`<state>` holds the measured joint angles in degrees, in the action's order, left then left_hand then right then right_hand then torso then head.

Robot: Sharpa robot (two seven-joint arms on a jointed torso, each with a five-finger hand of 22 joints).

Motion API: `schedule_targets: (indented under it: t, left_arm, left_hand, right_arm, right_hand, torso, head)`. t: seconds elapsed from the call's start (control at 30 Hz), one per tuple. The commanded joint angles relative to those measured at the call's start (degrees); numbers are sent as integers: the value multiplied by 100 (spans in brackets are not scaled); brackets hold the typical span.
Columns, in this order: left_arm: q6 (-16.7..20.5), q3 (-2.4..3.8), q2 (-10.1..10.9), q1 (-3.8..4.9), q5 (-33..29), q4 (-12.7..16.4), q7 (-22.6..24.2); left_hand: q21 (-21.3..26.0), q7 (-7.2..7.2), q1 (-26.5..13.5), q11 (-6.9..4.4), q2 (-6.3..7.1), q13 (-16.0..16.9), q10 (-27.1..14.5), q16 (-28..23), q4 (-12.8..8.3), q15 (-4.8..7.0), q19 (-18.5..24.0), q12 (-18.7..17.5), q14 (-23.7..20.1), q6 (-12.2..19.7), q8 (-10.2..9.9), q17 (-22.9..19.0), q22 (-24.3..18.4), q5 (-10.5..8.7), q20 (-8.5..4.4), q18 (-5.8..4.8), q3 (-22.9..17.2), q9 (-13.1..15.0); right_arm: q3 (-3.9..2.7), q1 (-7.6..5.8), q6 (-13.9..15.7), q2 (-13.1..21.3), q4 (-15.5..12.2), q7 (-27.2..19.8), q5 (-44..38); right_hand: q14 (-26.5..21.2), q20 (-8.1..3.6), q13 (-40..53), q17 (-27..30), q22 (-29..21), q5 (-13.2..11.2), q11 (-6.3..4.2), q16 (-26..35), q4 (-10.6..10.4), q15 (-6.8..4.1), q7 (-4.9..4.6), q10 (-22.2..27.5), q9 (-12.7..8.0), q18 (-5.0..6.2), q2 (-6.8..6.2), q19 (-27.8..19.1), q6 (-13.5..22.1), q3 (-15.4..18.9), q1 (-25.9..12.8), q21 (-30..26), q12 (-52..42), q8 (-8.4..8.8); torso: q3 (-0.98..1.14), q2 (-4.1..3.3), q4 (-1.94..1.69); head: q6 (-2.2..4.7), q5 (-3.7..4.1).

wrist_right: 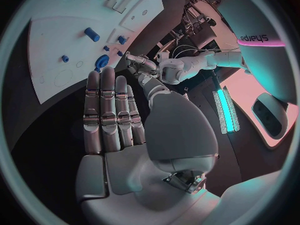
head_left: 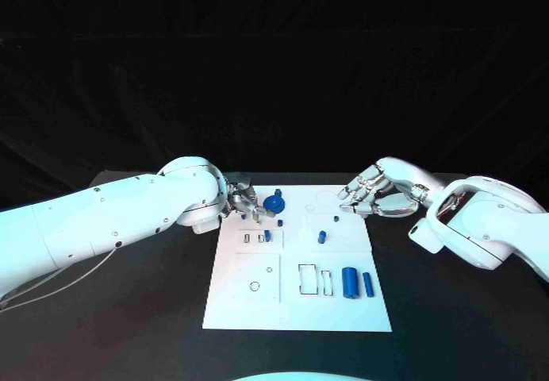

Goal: Assemble the parts on the task board

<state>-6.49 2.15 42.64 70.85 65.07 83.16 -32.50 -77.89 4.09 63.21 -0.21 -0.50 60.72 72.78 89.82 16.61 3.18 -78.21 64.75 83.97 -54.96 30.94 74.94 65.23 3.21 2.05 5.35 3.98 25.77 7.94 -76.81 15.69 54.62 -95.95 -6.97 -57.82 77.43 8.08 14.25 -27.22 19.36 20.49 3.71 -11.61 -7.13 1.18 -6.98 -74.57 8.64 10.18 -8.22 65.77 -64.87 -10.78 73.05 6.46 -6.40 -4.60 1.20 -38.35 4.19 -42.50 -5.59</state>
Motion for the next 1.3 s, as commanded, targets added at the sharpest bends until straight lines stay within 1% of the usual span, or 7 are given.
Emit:
schedule_targets:
  t: [0.03, 0.23, 0.57, 0.7, 1.0, 1.1, 1.3]
  left_arm:
    - [-458, -28, -114, 44, 180, -89, -296]
    - [-724, -84, -291, 71, 191, -294, -334]
    - [-998, -137, -514, 78, 194, -542, -265]
    - [-1035, -144, -557, 78, 192, -611, -254]
    - [-1115, -168, -628, 77, 181, -672, -215]
    - [-1159, -178, -648, 76, 166, -675, -210]
    - [-1188, -191, -678, 74, 142, -701, -189]
  left_hand:
    - [-37, -13, -42, 24, -4, -1, -37, 18, 16, 18, -8, 8, 603, 33, 29, 1506, 12, -24, 26, -65, 38, 9]
    - [-11, 13, -60, 48, -52, -166, -202, -70, 11, -5, 65, -163, 563, 120, 49, 1413, -57, -25, 44, -49, 154, 59]
    - [-1, 32, -25, 68, -91, -314, -341, -91, 8, -25, 107, -313, 552, 173, 67, 1392, -83, -23, 64, -42, 216, 95]
    - [-2, 35, -14, 71, -96, -333, -360, -87, 6, -28, 112, -333, 554, 183, 69, 1397, -82, -24, 67, -42, 228, 101]
    - [-5, 42, 47, 80, -127, -374, -405, -93, 0, -37, 129, -380, 550, 208, 80, 1392, -81, -23, 78, -40, 251, 122]
    - [-2, 47, 103, 84, -120, -389, -423, -97, -6, -42, 144, -398, 548, 223, 86, 1388, -90, -24, 85, -37, 272, 134]
    - [-2, 51, 184, 89, -142, -394, -434, -106, -6, -48, 160, -408, 543, 240, 96, 1379, -94, -23, 93, -34, 285, 153]
  right_arm:
    - [1, 8, 34, -28, 35, -90, -256]
    - [3, 15, 105, -35, 68, -118, -197]
    - [4, 30, 217, -86, 119, -113, -61]
    - [5, 41, 226, -106, 126, -108, -38]
    - [6, 55, 247, -148, 144, -67, 19]
    - [6, 58, 248, -163, 147, -56, 27]
    - [6, 70, 248, -191, 172, -47, 78]
  right_hand:
    - [-218, 104, -92, 114, -154, 28, 47, 262, -20, 87, -40, 76, 6, 26, 72, -208, 48, 36, 41, -186, 133, 61]
    - [-206, 184, -248, 282, -360, 92, 94, 498, -38, 138, -90, 85, 11, 44, 106, -309, 104, 69, 90, -284, 265, 88]
    - [-268, 248, -360, 430, -547, 146, 153, 704, -66, 203, -160, 150, 13, 44, 105, -440, 163, 134, 88, -290, 280, 88]
    - [-263, 250, -366, 437, -559, 163, 157, 712, -68, 204, -168, 150, 15, 46, 112, -442, 162, 136, 91, -287, 277, 86]
    - [-228, 262, -399, 479, -625, 263, 194, 748, -95, 219, -231, 171, 11, 47, 112, -440, 213, 175, 71, -275, 271, 93]
    - [-222, 263, -402, 482, -632, 275, 195, 750, -96, 219, -232, 171, 11, 47, 114, -437, 217, 178, 72, -274, 269, 92]
    - [-212, 264, -408, 496, -654, 316, 199, 759, -108, 222, -238, 172, 11, 48, 118, -433, 232, 192, 64, -272, 263, 90]
  torso:
    - [-3, -1, 1]
    - [-7, -3, -6]
    - [-1, 0, -5]
    - [-3, -1, 2]
    - [-4, -2, -6]
    - [-5, -6, -1]
    - [-4, -5, -10]
  head:
    - [-45, -23]
    - [-94, -41]
    - [-95, -41]
    - [-104, -50]
    - [-110, -41]
    - [-93, -80]
    - [-134, -80]
